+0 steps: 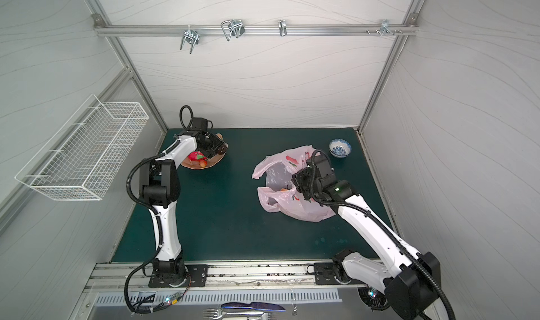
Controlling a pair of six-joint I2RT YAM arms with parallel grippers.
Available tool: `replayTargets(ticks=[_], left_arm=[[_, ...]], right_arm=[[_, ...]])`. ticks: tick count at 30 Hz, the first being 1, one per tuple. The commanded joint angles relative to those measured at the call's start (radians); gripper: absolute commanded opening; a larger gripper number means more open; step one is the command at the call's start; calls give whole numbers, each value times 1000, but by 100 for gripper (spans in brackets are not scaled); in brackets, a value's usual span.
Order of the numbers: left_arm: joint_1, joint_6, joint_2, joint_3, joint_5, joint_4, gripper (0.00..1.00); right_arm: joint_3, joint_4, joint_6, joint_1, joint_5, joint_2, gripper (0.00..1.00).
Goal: Place the fruits into the plastic bag
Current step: 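Lower the left gripper onto the dark plum and grasp it, then carry the dark plum with the left gripper to the bag opening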
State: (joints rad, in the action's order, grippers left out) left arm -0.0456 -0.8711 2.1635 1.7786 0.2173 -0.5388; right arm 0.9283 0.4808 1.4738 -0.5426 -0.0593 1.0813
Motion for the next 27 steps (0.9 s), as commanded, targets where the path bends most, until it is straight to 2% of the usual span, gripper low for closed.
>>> replayTargets(ticks=[1, 12, 27], left_arm=[[6, -2, -65, -37, 17, 44, 47], [7, 45, -208, -112, 34, 58, 43], [7, 78, -311, -206, 66, 67, 39]], right_arm=[[-3, 13, 14, 1, 20, -18, 0], [0, 0, 13, 2, 13, -4, 0], [0, -11, 12, 1, 3, -1, 0]])
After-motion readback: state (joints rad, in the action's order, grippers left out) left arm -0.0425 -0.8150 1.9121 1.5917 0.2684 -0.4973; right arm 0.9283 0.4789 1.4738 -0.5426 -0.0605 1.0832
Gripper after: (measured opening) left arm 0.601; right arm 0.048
